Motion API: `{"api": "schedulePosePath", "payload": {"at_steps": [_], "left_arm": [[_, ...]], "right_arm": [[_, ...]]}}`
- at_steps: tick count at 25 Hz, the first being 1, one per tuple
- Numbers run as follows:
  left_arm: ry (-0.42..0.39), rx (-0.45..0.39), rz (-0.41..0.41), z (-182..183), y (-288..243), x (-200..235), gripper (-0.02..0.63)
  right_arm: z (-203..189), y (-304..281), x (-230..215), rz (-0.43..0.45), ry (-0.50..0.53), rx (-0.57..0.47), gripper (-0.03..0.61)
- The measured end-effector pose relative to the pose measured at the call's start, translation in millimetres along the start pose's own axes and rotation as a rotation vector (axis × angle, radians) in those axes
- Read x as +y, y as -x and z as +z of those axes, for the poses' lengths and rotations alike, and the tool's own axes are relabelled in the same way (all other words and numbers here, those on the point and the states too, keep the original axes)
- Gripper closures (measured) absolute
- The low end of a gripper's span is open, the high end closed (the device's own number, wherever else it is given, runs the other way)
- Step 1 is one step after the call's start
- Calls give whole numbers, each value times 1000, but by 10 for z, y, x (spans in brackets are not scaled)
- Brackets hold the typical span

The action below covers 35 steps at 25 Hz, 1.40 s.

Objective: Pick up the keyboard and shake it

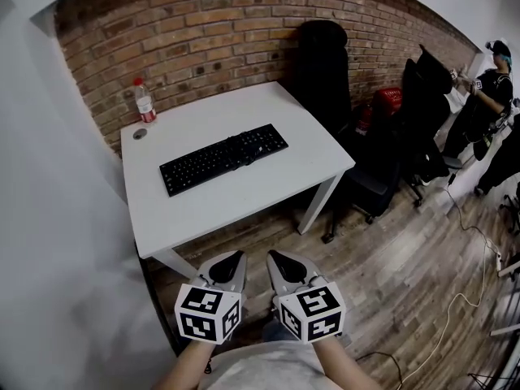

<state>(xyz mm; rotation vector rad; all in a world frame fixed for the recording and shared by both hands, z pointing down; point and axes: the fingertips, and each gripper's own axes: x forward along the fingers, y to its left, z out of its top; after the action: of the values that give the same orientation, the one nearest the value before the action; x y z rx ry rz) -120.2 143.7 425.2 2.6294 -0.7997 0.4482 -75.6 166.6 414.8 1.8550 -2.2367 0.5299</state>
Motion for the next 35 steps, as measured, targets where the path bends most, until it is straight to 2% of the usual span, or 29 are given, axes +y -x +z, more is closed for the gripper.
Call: {"api": "schedulePosePath", "payload": {"at_steps": [19, 35], "left_arm": [[51, 20, 110, 608, -1486, 174, 620], [100, 3, 234, 780, -1900, 437, 618]], "right_arm": [[432, -799, -1384, 118, -2, 43, 568], [609, -1241, -1813, 229, 32, 59, 568]]}}
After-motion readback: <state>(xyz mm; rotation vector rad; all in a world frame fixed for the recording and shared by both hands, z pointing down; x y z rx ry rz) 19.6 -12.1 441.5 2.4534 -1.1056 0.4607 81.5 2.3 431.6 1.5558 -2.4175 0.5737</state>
